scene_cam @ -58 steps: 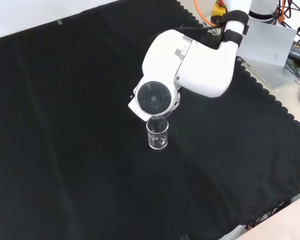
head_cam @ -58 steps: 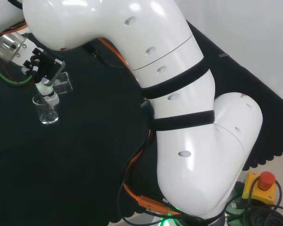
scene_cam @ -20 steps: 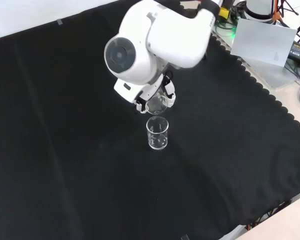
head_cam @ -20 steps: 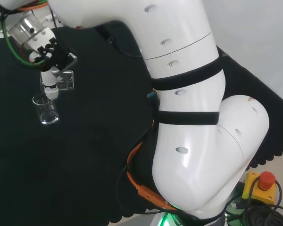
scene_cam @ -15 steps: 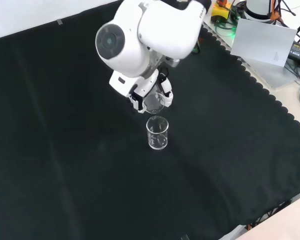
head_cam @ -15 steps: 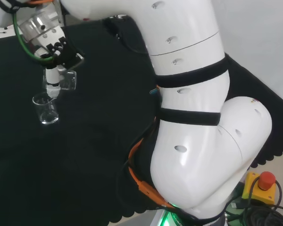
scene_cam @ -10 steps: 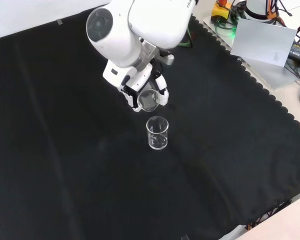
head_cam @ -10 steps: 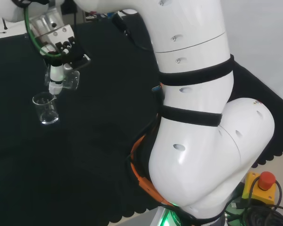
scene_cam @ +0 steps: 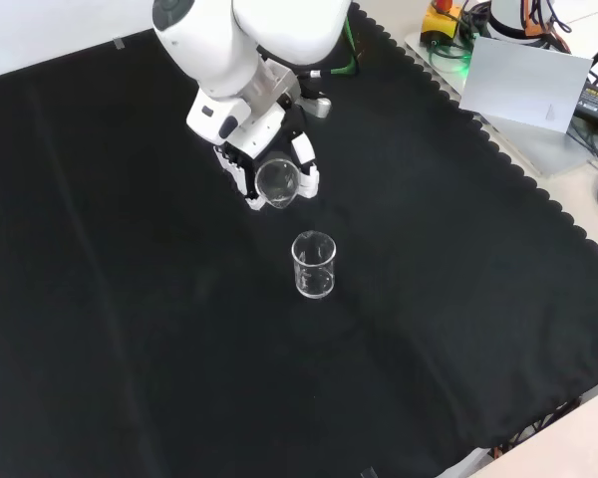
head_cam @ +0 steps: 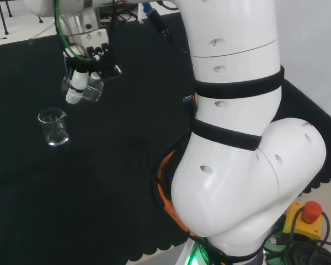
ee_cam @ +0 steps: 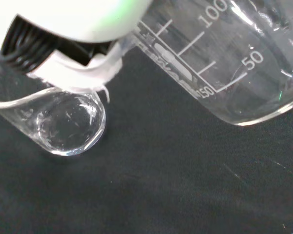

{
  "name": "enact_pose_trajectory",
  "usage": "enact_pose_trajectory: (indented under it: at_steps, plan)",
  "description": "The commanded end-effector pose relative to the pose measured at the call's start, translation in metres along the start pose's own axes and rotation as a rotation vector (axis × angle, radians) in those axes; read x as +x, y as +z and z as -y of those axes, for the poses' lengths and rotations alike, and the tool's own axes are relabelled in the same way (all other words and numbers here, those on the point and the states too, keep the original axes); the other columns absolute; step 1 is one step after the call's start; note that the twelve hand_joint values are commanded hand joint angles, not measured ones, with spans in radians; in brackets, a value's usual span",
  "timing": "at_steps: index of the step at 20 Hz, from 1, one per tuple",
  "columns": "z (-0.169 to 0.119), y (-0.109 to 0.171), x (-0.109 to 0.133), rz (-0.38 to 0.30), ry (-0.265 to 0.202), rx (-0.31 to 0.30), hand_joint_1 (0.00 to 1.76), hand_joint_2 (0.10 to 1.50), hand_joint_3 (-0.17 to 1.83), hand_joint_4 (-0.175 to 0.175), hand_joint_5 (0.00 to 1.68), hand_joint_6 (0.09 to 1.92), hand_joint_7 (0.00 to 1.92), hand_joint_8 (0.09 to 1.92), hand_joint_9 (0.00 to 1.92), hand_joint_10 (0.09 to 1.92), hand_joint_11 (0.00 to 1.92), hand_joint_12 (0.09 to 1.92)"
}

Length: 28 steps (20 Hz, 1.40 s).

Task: Pour the water from the handheld beaker into the one on the table.

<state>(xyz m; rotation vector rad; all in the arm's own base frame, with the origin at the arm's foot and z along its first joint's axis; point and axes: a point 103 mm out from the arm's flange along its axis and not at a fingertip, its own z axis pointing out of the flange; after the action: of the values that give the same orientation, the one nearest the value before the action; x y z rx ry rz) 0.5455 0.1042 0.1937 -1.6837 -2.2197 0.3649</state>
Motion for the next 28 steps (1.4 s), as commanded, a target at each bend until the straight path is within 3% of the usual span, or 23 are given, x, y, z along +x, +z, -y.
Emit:
enact_pose_trajectory:
  at_steps: [1,10,14,15,17,19,22,28]
  plan:
    - [0.003,0.008,-0.031,-0.143,0.007,-0.117,1.18,0.61,0.64,0.097,1.44,0.36,1.76,0.09,1.62,0.09,1.36,0.75]
    - [-0.006,0.04,-0.051,-0.283,0.028,-0.176,1.18,0.61,0.64,0.092,1.43,0.37,1.76,0.09,1.61,0.09,1.36,0.76]
    - [-0.011,0.055,-0.056,-0.351,0.041,-0.214,1.18,0.62,0.63,0.061,1.42,0.39,1.75,0.09,1.61,0.09,1.35,0.76]
    - [-0.012,0.058,-0.057,-0.364,0.046,-0.22,1.18,0.62,0.63,0.046,1.42,0.4,1.75,0.09,1.6,0.09,1.35,0.76]
    - [-0.014,0.063,-0.059,-0.391,0.061,-0.233,1.27,0.64,0.59,-0.1,1.41,0.37,1.65,0.09,1.6,0.09,1.33,0.76]
    - [-0.016,0.066,-0.06,-0.405,0.073,-0.247,1.31,0.64,0.57,-0.157,1.41,0.36,1.61,0.09,1.59,0.09,1.33,0.76]
    - [-0.017,0.07,-0.062,-0.428,0.09,-0.276,1.32,0.66,0.54,-0.174,1.42,0.33,1.59,0.09,1.59,0.09,1.32,0.77]
    - [-0.019,0.08,-0.066,-0.438,0.124,-0.302,1.32,0.69,0.48,-0.175,1.42,0.31,1.58,0.09,1.57,0.09,1.32,0.77]
